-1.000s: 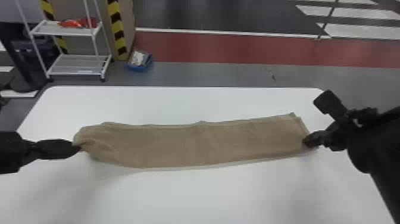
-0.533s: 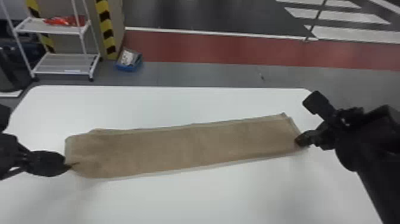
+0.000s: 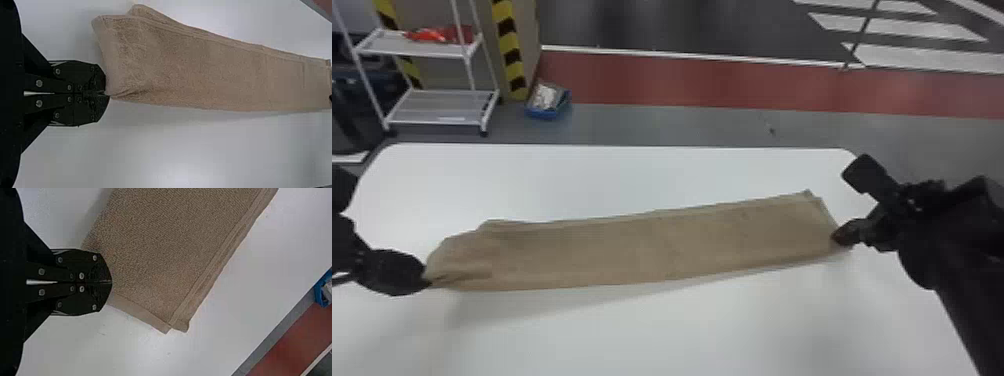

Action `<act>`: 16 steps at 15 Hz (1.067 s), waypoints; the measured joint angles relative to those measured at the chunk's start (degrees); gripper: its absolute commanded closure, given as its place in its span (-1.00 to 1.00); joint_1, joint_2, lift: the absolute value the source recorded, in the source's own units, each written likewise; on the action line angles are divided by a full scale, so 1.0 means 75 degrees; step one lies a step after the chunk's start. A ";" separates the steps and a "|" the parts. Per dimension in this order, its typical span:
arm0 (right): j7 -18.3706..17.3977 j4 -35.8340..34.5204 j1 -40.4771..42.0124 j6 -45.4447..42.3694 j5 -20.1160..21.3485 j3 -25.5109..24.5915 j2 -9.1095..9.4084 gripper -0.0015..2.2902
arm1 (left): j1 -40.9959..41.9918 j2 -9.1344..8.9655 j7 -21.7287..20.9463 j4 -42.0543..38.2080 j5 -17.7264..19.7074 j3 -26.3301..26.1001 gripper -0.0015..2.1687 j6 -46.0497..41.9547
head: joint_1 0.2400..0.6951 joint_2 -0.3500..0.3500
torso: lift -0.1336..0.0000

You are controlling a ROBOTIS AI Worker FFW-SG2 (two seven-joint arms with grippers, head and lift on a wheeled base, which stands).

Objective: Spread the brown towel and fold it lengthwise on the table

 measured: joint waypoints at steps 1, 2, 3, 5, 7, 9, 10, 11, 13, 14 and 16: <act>-0.0007 0.0009 0.0006 -0.0033 0.0021 0.0007 -0.0004 0.29 | -0.0092 0.0033 -0.0005 0.0110 -0.0015 -0.0013 0.47 -0.0031 | 1.00 -0.34 | -0.86; -0.0012 0.0019 0.0008 -0.0061 0.0034 0.0009 -0.0011 0.29 | -0.0163 0.0063 0.0007 0.0239 -0.0022 -0.0017 0.45 -0.0131 | 1.00 -0.32 | -0.86; -0.0030 0.0033 0.0010 -0.0086 0.0045 0.0011 -0.0020 0.29 | -0.0198 0.0080 0.0051 0.0355 -0.0025 -0.0016 0.30 -0.0244 | 1.00 -0.32 | -0.86; -0.0082 0.0080 0.0009 -0.0122 0.0099 0.0027 -0.0034 0.29 | -0.0217 0.0088 0.0122 0.0496 -0.0020 -0.0002 -0.45 -0.0324 | 1.00 -0.31 | -0.86; -0.0107 0.0140 -0.0016 -0.0136 0.0162 0.0078 -0.0037 0.29 | -0.0214 0.0088 0.0154 0.0538 0.0029 0.0035 -0.49 -0.0322 | 1.00 -0.31 | -0.86; -0.0117 0.0182 -0.0038 -0.0151 0.0175 0.0091 -0.0037 0.29 | -0.0210 0.0099 0.0113 0.0566 0.0036 0.0063 -0.48 -0.0324 | 1.00 -0.31 | -0.86; -0.0133 0.0208 -0.0050 -0.0171 0.0176 0.0090 -0.0038 0.29 | -0.0210 0.0110 0.0096 0.0592 0.0036 0.0073 -0.48 -0.0339 | 1.00 -0.31 | -0.86; -0.0161 0.0232 -0.0063 -0.0198 0.0176 0.0083 -0.0043 0.29 | -0.0212 0.0120 0.0088 0.0621 0.0040 0.0085 -0.48 -0.0352 | 1.00 -0.30 | -0.86; -0.0195 0.0242 -0.0073 -0.0226 0.0090 -0.0016 -0.0038 0.29 | -0.0223 0.0128 0.0150 0.0649 0.0078 0.0127 -0.49 -0.0359 | 1.00 -0.30 | -0.86; -0.0193 0.0207 -0.0075 -0.0227 0.0007 -0.0112 -0.0026 0.29 | -0.0243 0.0128 0.0204 0.0652 0.0154 0.0179 -0.49 -0.0340 | 1.00 -0.30 | -0.86; -0.0148 -0.0113 -0.0030 -0.0141 -0.0358 -0.0424 0.0002 0.29 | -0.0322 0.0128 0.0316 0.0652 0.0422 0.0370 -0.49 -0.0185 | 1.00 -0.27 | -0.86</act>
